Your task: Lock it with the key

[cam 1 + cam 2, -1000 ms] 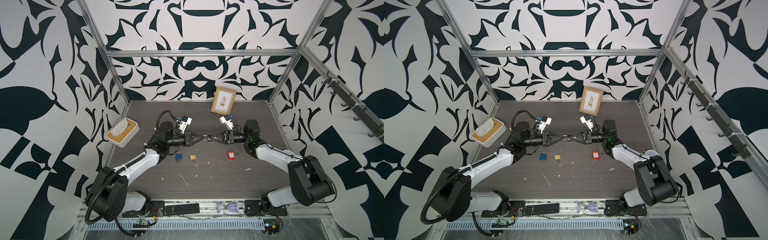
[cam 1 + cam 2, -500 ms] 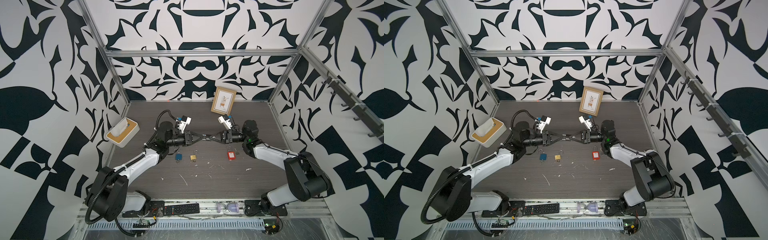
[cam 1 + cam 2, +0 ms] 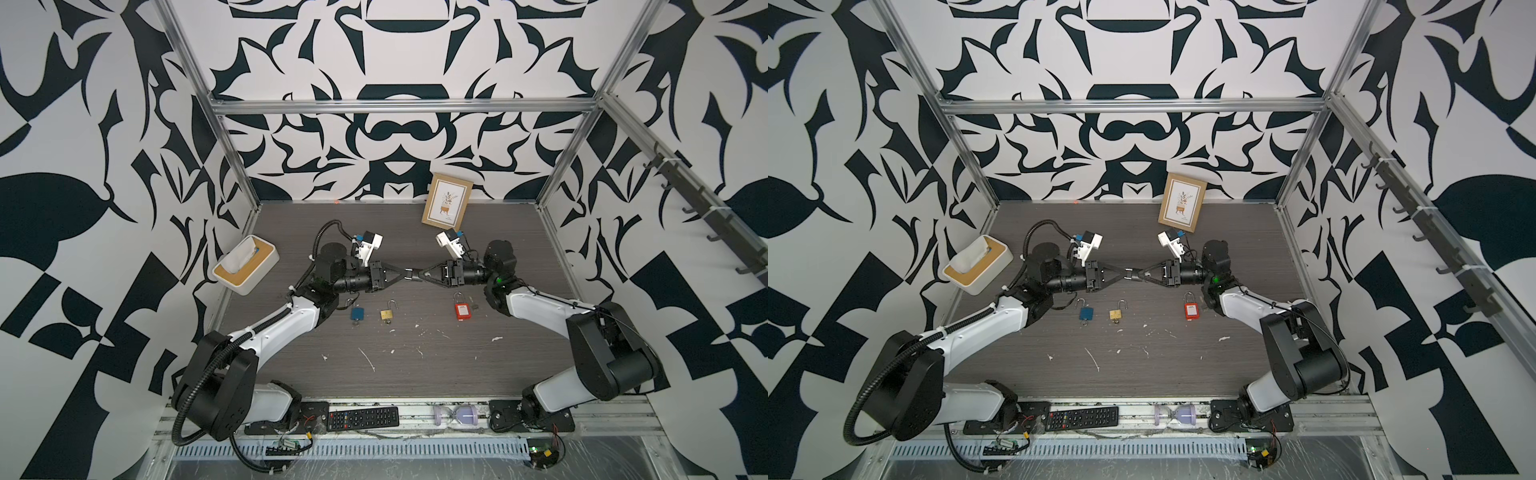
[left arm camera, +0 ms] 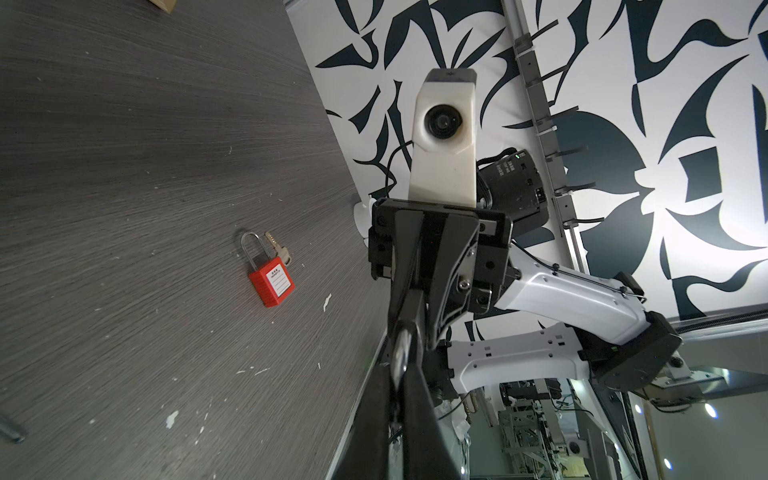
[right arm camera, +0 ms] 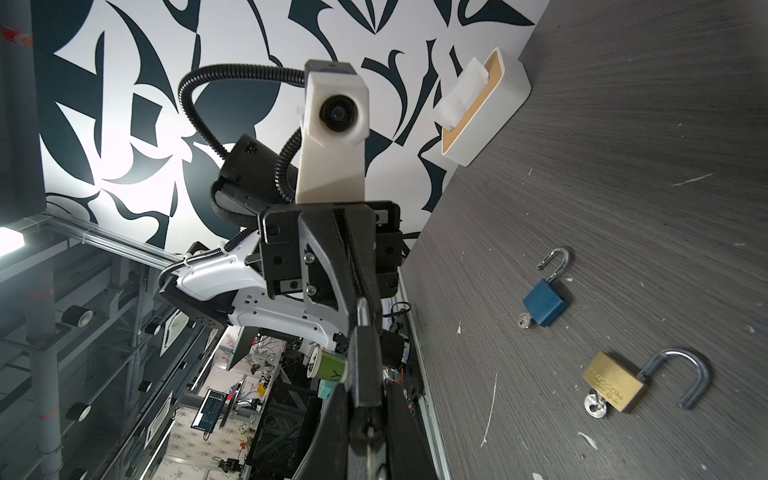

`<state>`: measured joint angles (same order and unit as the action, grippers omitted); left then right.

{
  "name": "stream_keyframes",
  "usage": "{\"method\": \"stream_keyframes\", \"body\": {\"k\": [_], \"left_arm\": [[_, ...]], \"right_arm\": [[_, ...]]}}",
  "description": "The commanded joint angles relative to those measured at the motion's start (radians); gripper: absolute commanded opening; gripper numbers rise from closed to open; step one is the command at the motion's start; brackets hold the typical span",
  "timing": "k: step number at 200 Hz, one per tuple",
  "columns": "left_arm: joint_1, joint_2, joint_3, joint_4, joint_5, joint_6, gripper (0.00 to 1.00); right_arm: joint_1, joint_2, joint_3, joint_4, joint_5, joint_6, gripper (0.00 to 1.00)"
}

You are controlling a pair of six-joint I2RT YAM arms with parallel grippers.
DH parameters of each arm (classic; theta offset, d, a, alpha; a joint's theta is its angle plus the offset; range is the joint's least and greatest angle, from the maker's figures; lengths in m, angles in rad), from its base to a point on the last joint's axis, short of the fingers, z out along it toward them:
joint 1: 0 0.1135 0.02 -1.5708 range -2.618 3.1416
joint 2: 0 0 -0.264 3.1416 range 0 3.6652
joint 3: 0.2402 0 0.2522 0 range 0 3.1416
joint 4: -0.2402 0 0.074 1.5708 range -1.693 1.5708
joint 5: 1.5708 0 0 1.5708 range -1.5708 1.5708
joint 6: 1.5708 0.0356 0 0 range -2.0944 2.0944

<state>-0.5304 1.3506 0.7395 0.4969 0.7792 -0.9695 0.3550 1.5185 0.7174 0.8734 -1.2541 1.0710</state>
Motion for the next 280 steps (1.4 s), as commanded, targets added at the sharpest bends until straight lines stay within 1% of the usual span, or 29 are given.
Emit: {"method": "stream_keyframes", "body": {"k": [1, 71, 143, 174, 193, 202, 208, 212, 229, 239, 248, 280], "left_arm": [[-0.072, 0.027, 0.032, 0.034, 0.041, -0.003, 0.00], [-0.109, 0.047, 0.034, 0.073, 0.051, -0.021, 0.00], [-0.137, 0.079, 0.050, 0.104, 0.077, -0.032, 0.00], [-0.131, 0.082, 0.034, 0.114, 0.065, -0.045, 0.00], [-0.107, 0.072, 0.025, 0.069, 0.041, -0.021, 0.00], [-0.088, 0.063, 0.015, 0.048, 0.024, -0.007, 0.10], [-0.075, 0.061, 0.009, 0.039, 0.014, 0.001, 0.24], [-0.063, 0.058, 0.006, 0.034, 0.009, 0.002, 0.32], [-0.017, 0.052, -0.010, 0.037, -0.005, 0.015, 0.51], [0.002, 0.047, -0.021, 0.047, -0.021, 0.023, 0.56], [0.012, 0.047, -0.030, 0.070, -0.028, 0.025, 0.59], [0.017, 0.058, -0.037, 0.113, -0.026, -0.009, 0.59]], "right_arm": [[0.076, 0.008, 0.069, 0.080, 0.007, -0.017, 0.00], [0.087, 0.052, 0.123, 0.121, 0.016, 0.013, 0.00], [0.123, 0.133, 0.155, 0.270, 0.029, 0.114, 0.00], [0.123, 0.152, 0.161, 0.351, 0.035, 0.175, 0.00], [0.100, 0.135, 0.148, 0.307, 0.068, 0.161, 0.00], [0.080, 0.118, 0.136, 0.236, 0.090, 0.127, 0.00], [0.067, 0.103, 0.126, 0.201, 0.107, 0.106, 0.00], [0.058, 0.092, 0.121, 0.158, 0.118, 0.088, 0.00], [0.036, 0.043, 0.112, -0.048, 0.152, -0.013, 0.00], [0.033, 0.018, 0.111, -0.164, 0.173, -0.079, 0.00], [0.033, 0.002, 0.109, -0.226, 0.179, -0.115, 0.00], [0.019, -0.021, 0.053, -0.170, 0.185, -0.081, 0.00]]}}
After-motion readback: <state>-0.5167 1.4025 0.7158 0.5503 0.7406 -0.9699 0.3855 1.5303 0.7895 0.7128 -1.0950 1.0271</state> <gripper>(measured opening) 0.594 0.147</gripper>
